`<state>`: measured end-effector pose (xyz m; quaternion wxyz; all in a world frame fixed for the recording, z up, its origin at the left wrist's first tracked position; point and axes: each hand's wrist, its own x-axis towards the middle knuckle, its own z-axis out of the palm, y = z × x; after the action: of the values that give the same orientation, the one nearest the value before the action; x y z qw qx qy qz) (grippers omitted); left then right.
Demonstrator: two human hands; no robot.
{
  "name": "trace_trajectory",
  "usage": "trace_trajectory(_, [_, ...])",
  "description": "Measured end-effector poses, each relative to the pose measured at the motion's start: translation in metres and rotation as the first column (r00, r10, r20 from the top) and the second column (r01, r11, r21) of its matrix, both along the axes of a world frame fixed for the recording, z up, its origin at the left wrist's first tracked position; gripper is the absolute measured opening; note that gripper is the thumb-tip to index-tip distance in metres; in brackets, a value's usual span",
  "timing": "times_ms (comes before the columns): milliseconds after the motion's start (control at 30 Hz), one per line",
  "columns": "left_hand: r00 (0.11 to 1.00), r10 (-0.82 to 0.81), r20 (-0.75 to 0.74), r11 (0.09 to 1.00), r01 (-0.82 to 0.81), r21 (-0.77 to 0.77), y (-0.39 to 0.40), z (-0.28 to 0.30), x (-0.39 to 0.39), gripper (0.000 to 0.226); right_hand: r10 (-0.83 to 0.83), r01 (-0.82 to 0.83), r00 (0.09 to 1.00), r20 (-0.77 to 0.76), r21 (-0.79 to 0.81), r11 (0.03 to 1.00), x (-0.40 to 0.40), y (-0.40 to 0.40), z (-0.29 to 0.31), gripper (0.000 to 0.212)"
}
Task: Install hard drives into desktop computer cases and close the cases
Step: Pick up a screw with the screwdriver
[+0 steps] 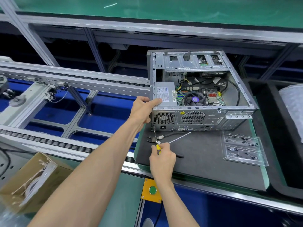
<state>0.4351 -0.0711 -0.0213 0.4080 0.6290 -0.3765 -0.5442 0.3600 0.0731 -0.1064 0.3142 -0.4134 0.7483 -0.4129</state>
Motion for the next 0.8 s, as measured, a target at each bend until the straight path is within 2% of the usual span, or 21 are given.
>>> trace_trajectory(33, [1.0,0.003,-0.004,1.0,-0.003,-0.002,0.0,0.0,0.0,0.053,-0.073,0.062,0.971,0.226,0.055,0.997,-0.002,-0.003,-0.003,0.016])
trace_trajectory(67, [1.0,0.003,-0.006,1.0,-0.003,-0.005,0.0,-0.001,0.0,0.054,-0.194,0.131,0.833,0.518,0.156,0.979,-0.003,-0.006,0.001,0.017])
trace_trajectory(100, [1.0,0.002,-0.003,1.0,-0.002,-0.006,0.0,-0.002,0.0,0.054,-0.286,0.153,0.585,0.759,0.243,0.958,-0.002,-0.005,0.008,0.017])
trace_trajectory(133, [1.0,-0.001,-0.004,1.0,0.001,-0.009,0.0,-0.002,0.001,0.055,-0.329,0.152,0.404,0.853,0.292,0.944,0.0,-0.005,0.011,0.016])
trace_trajectory(167, [1.0,-0.005,-0.005,1.0,0.005,-0.011,0.0,-0.002,0.0,0.055,-0.331,0.148,0.377,0.865,0.297,0.943,0.003,-0.005,0.013,0.017])
trace_trajectory(200, [1.0,-0.007,-0.004,1.0,0.007,-0.013,0.0,-0.002,0.0,0.055,-0.299,0.141,0.522,0.799,0.265,0.954,0.005,-0.004,0.015,0.019])
trace_trajectory(233, [1.0,-0.007,-0.004,1.0,0.007,-0.013,0.0,-0.001,0.0,0.055,-0.206,0.105,0.759,0.618,0.195,0.975,0.005,-0.003,0.016,0.023])
trace_trajectory(267, [1.0,-0.005,-0.007,1.0,0.005,-0.013,-0.001,-0.001,0.0,0.055,-0.068,0.024,0.947,0.313,0.144,0.989,0.004,-0.001,0.014,0.026])
trace_trajectory(300, [1.0,-0.004,-0.012,1.0,0.003,-0.013,-0.001,0.0,0.001,0.056,0.051,-0.05,0.999,-0.001,0.132,0.99,0.003,0.002,0.012,0.028])
trace_trajectory(333, [1.0,0.0,-0.016,1.0,0.0,-0.014,-0.001,0.0,0.001,0.056,0.106,-0.08,0.972,-0.208,0.128,0.989,0.002,0.002,0.01,0.029])
trace_trajectory(367, [1.0,0.003,-0.016,1.0,-0.003,-0.015,-0.001,0.0,0.0,0.056,0.105,-0.077,0.949,-0.296,0.105,0.991,0.001,0.001,0.008,0.027])
trace_trajectory(433, [1.0,0.006,-0.006,1.0,-0.006,-0.018,0.0,-0.001,0.0,0.055,0.102,-0.077,0.96,-0.262,0.106,0.991,0.0,0.0,0.006,0.024])
trace_trajectory(467, [1.0,0.007,0.0,1.0,-0.007,-0.018,0.0,-0.001,0.0,0.055,0.059,-0.048,0.994,-0.092,0.112,0.993,-0.001,-0.001,0.004,0.023])
trace_trajectory(500, [1.0,0.006,0.005,1.0,-0.006,-0.018,0.0,-0.001,0.0,0.055,-0.021,-0.006,0.983,0.183,0.142,0.99,-0.001,-0.003,0.002,0.023])
trace_trajectory(533, [1.0,0.003,0.009,1.0,-0.003,-0.019,0.0,-0.001,0.0,0.055,-0.15,0.061,0.861,0.487,0.193,0.979,0.0,-0.006,0.004,0.023])
trace_trajectory(567, [1.0,0.003,0.01,1.0,-0.003,-0.018,-0.001,-0.001,0.001,0.055,-0.267,0.09,0.647,0.714,0.276,0.957,0.001,-0.006,0.008,0.023])
trace_trajectory(600, [1.0,0.003,0.008,1.0,-0.003,-0.018,-0.001,-0.002,0.001,0.055,-0.326,0.097,0.501,0.801,0.322,0.942,0.001,-0.005,0.008,0.021])
trace_trajectory(633, [1.0,0.001,0.003,1.0,-0.001,-0.019,-0.001,-0.002,0.001,0.055,-0.327,0.094,0.509,0.796,0.325,0.941,0.001,-0.005,0.009,0.02])
trace_trajectory(667, [1.0,-0.002,0.0,1.0,0.002,-0.021,-0.001,-0.002,0.001,0.055,-0.278,0.091,0.648,0.709,0.291,0.952,0.003,-0.004,0.009,0.019])
trace_trajectory(733, [1.0,-0.002,0.004,1.0,0.003,-0.019,-0.001,-0.002,0.001,0.055,-0.092,0.047,0.954,0.285,0.162,0.986,0.0,0.0,0.006,0.016])
trace_trajectory(800, [1.0,0.003,0.009,1.0,-0.003,-0.021,-0.002,-0.003,0.001,0.054,0.001,0.002,0.998,-0.064,0.05,0.999,-0.001,-0.001,0.001,0.02])
